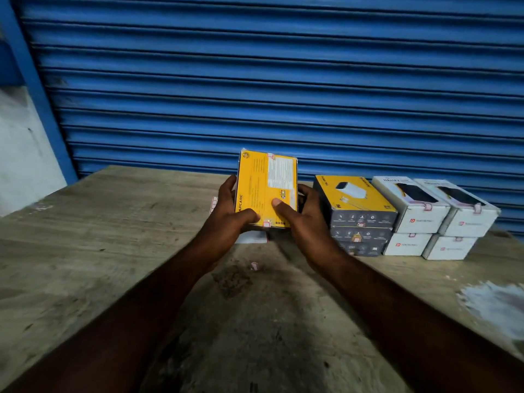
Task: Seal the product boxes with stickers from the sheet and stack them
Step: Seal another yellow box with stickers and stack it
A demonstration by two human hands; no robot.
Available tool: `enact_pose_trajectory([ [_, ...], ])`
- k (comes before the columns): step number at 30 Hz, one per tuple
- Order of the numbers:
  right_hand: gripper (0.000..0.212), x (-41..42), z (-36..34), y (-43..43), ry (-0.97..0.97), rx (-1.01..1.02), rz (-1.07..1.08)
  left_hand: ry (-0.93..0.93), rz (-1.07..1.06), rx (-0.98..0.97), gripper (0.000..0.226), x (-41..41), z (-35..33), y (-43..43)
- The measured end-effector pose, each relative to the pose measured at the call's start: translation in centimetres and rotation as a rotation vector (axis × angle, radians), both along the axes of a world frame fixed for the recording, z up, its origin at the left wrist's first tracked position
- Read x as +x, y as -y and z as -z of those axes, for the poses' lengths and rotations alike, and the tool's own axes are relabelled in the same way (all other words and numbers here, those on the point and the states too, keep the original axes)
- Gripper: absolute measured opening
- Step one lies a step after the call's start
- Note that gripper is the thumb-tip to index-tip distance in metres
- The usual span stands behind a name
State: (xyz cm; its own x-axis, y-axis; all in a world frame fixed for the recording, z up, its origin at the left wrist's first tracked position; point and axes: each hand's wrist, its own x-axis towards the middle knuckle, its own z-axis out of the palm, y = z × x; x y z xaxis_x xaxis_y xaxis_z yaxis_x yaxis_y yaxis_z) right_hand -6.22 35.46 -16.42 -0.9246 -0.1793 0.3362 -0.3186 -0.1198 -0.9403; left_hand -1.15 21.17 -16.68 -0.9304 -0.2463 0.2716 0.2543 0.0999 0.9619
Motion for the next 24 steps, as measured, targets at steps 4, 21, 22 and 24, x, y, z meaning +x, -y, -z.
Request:
enact_pose_trajectory([
  [4, 0.033, -0.1, 0.0, -0.1, -0.068, -0.004, 0.053, -0.014, -0.045, -0.071, 0.069, 0.1, 0.2, 0.1],
  [21, 0.044, -0.4, -0.3, -1.0, -0.506, 0.236, 0.287, -0.099, -0.057, 0.092, 0.027, 0.6, -2.5, 3.3],
  [22, 0.046, -0.3, -0.6, -1.0, -0.492, 0.227, 0.28, -0.084, -0.029, 0.159, 0.029, 0.7, -2.7, 3.3],
  [24, 0.048, -0.3, -1.0, -0.9, -0.437, 0.232, 0.266, -0.059, 0.001, 0.279, 0.038, 0.9, -3.1, 3.3],
])
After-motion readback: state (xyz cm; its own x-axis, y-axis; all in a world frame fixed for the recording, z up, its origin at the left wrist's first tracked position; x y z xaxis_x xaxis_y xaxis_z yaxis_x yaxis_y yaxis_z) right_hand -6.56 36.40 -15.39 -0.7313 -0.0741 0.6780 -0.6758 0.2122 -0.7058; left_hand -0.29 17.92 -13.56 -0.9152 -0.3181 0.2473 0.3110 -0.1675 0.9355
